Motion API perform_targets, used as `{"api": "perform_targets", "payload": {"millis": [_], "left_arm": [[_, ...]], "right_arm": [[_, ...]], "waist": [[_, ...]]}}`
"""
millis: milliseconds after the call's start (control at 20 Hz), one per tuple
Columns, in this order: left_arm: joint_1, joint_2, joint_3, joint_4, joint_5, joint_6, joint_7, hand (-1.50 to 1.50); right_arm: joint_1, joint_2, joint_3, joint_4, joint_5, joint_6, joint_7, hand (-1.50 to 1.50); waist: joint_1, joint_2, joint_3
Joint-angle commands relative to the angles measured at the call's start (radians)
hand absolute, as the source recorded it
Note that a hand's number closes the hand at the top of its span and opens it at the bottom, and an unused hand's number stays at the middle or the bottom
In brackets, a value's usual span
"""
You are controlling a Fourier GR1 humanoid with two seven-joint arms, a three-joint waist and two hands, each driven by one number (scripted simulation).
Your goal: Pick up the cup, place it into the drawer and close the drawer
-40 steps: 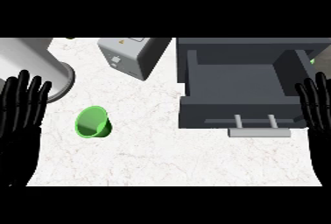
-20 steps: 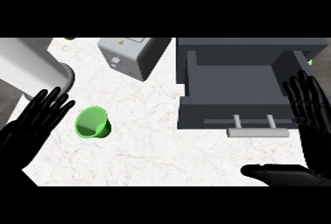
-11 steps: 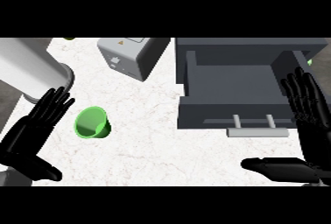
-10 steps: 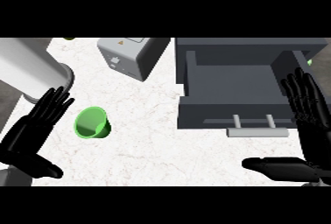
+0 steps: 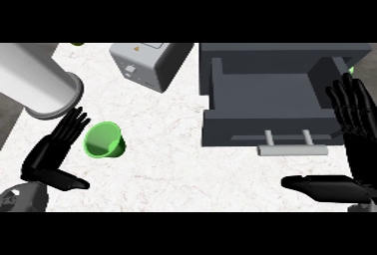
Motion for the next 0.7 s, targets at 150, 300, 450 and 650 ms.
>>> {"api": "perform_targets", "payload": {"millis": [150, 300, 450, 650], "left_arm": [[-0.149, 0.06, 0.014, 0.415, -0.113, -0.015, -0.268, -1.5], [-0.16, 0.091, 0.024, 0.524, -0.123, -0.033, -0.373, -1.5], [-0.247, 0.062, 0.015, 0.591, -0.137, 0.02, -0.365, -1.5], [-0.205, 0.057, -0.006, 0.617, -0.156, 0.011, -0.475, -1.5]], "right_arm": [[-0.077, 0.025, 0.024, 0.008, 0.023, -0.024, 0.053, -1.5], [-0.012, 0.021, 0.013, -0.016, -0.001, 0.005, 0.01, -1.5], [-0.025, 0.04, 0.045, 0.048, 0.056, -0.011, -0.027, -1.5], [-0.035, 0.012, 0.015, 0.024, 0.002, 0.024, -0.001, -1.5]], "waist": [[-0.007, 0.004, -0.002], [-0.015, 0.006, -0.002], [-0.012, 0.006, -0.002], [-0.013, 0.007, -0.003]]}}
